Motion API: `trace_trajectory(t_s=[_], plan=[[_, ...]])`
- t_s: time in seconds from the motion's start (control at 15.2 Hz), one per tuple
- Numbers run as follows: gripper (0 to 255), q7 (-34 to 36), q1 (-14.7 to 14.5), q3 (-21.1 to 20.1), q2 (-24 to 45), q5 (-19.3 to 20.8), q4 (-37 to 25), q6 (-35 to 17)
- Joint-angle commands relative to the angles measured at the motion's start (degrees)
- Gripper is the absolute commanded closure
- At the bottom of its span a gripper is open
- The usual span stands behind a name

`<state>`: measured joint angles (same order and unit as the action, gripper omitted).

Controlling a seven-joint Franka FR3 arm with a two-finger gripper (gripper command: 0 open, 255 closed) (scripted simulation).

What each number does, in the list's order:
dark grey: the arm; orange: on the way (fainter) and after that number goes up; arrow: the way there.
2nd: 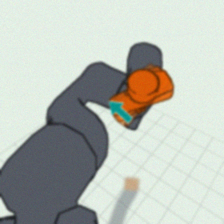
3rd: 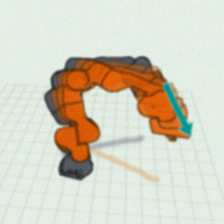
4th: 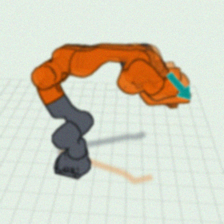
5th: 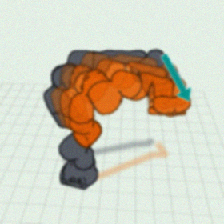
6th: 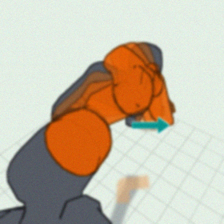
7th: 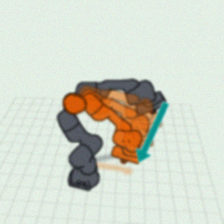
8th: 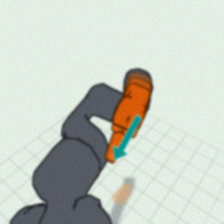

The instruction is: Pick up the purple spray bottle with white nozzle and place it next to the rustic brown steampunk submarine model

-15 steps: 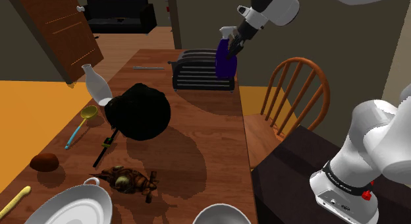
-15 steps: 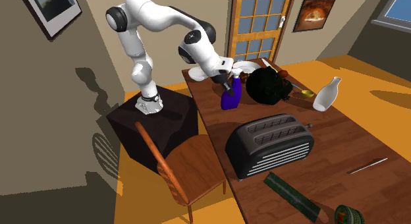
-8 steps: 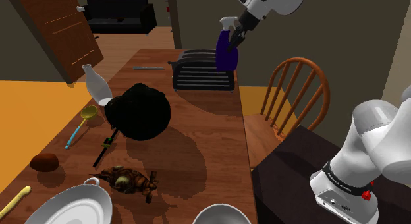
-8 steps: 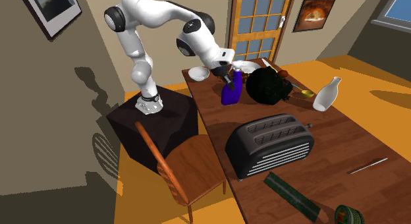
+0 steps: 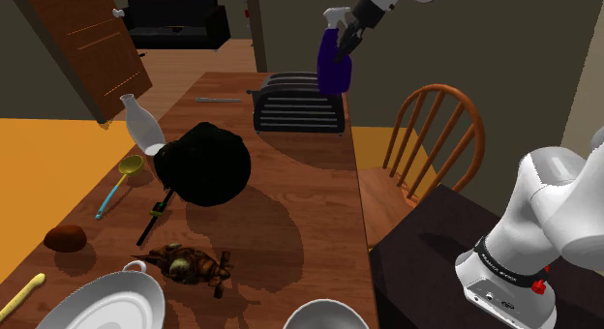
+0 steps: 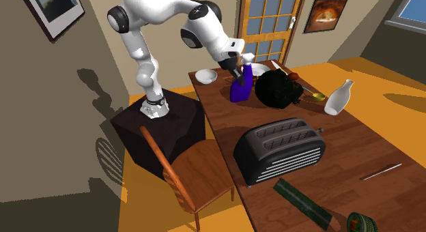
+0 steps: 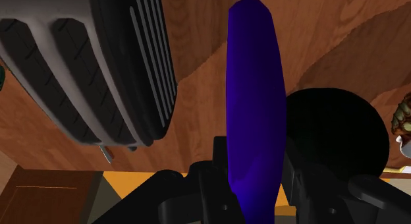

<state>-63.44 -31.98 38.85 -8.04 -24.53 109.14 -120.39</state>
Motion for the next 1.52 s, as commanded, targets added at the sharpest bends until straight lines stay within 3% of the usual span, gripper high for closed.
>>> trace_trajectory(t_s=[0.0,0.26,0.86,1.45], plan=[[255,0.8,0.0,-0.1,-0.1,0.4,-1.3,1.2],[255,2.0,0.0,-0.1,0.0,0.9,-4.1,3.7],[255,16.4,-3.0,-10.9,-6.6,7.7,4.3,-4.3],[255,30.0,-6.0,-20.6,-7.1,11.5,6.9,-9.7]])
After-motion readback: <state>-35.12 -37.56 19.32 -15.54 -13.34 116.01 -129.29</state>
